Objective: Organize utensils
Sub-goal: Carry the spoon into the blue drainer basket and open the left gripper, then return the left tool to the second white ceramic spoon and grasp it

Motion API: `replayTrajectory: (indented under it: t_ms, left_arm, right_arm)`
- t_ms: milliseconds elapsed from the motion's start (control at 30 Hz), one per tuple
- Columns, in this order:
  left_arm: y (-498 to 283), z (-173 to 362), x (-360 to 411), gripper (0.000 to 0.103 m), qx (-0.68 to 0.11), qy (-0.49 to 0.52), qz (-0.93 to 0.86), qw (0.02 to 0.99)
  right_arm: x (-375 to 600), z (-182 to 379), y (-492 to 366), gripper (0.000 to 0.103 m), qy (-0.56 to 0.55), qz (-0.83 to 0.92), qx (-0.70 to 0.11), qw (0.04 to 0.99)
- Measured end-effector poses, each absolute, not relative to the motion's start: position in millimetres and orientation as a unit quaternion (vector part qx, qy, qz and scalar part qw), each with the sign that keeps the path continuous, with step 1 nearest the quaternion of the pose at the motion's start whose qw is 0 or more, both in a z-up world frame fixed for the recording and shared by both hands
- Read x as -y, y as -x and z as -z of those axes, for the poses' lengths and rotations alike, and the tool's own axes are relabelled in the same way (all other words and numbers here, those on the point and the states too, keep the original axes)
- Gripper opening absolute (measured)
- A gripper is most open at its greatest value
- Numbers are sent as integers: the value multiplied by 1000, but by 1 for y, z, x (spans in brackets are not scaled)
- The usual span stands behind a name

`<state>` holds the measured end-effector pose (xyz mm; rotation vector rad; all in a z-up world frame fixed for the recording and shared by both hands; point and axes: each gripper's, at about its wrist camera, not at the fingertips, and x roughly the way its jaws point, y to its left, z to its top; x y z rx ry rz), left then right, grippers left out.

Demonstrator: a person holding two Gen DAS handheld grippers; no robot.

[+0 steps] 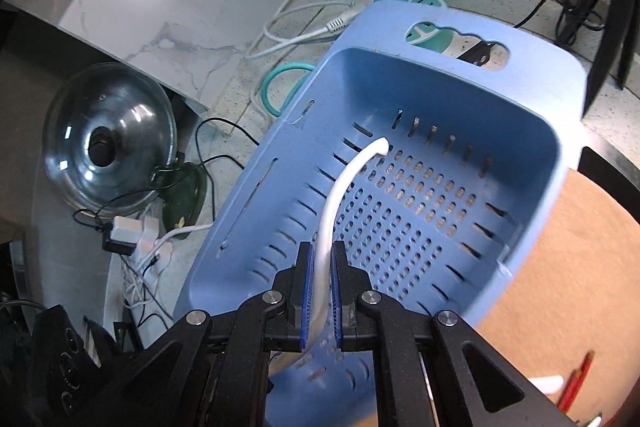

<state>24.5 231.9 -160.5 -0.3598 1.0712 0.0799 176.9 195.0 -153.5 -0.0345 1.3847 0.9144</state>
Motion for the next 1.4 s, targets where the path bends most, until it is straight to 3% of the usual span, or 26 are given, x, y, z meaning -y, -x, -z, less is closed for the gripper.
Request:
replayTrajectory:
  t_ms: [200, 300, 700, 1033, 1400]
  left_arm:
    - [-26, 161, -236, 22, -511, 167, -45, 842]
    - [-25, 159, -238, 22, -510, 166, -52, 842]
    - [-6, 124, -221, 22, -473, 167, -60, 863]
    - [7, 110, -164, 22, -463, 157, -15, 872]
    - [4, 118, -94, 22, -483, 139, 57, 862]
  right_arm:
    - [-207, 162, -175, 11, 42, -404, -616, 675]
    - [-206, 162, -174, 27, 44, -402, -617, 675]
    - [-159, 114, -158, 27, 53, -424, -574, 699]
    - [-60, 73, -151, 27, 24, -419, -531, 736]
    - [65, 73, -151, 33, -19, -352, -557, 752]
